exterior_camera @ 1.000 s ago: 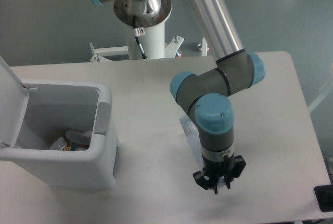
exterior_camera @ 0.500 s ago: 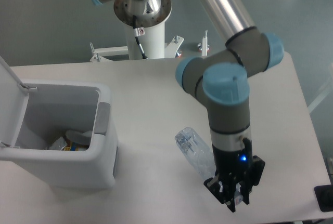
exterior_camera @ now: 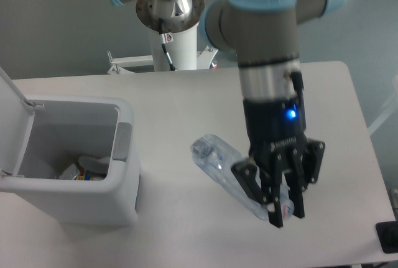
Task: Place the trash in the trash can
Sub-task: 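Lift the bottle and carry it over the trash bin, then lower the bottle into the bin and open the gripper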
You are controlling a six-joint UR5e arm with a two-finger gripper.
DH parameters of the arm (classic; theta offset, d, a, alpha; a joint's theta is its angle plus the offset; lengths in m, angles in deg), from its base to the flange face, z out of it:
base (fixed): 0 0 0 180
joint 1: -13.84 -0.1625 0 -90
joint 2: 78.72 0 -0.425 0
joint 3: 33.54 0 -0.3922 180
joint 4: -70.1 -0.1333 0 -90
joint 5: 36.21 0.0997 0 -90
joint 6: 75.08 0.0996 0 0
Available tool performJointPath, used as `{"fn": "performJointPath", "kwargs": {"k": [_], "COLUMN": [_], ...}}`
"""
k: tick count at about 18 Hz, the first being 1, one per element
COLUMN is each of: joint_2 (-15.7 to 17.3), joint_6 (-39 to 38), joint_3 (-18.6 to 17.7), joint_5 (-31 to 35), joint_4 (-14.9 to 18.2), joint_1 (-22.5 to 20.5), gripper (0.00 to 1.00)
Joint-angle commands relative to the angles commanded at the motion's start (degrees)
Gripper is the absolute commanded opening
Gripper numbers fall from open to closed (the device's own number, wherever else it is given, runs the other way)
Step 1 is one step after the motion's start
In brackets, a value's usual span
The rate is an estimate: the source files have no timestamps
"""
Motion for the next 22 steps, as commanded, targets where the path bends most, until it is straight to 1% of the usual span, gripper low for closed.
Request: {"fn": "performJointPath", "kwargs": {"k": [3,5,7,9,13,14,15,16,18,19,22], "joint_2": [1.67,2.73,2.73,2.73,2.73,2.73,2.73,2.73,2.64,2.73,3.26], "joint_6": [-0.09,-0.09,0.0,-0.09,0.26,0.18,0.26,0.35,1.92,2.72,3.86], "joint_3": [-1.23,-2.46,-2.73,-3.16,-7.2,-7.99,-8.78,-9.49,-10.28,-10.55,-10.55], "joint_5": [0.0,0.0,0.17,0.09,0.44,0.44,0.44,0.44,0.53,0.44,0.53], "joint_4": [0.09,0.09,0.0,0.0,0.0,0.0,0.0,-0.09,-0.35,-0.26,-0.35], "joint_1": [4.66,6.25,8.35,9.32,14.15,14.6,14.86,15.04,15.13,15.13,15.13], "gripper": [0.23,0.23,0.23,0.23,0.24,0.24,0.28,0.4,0.91,1.0,1.0]}}
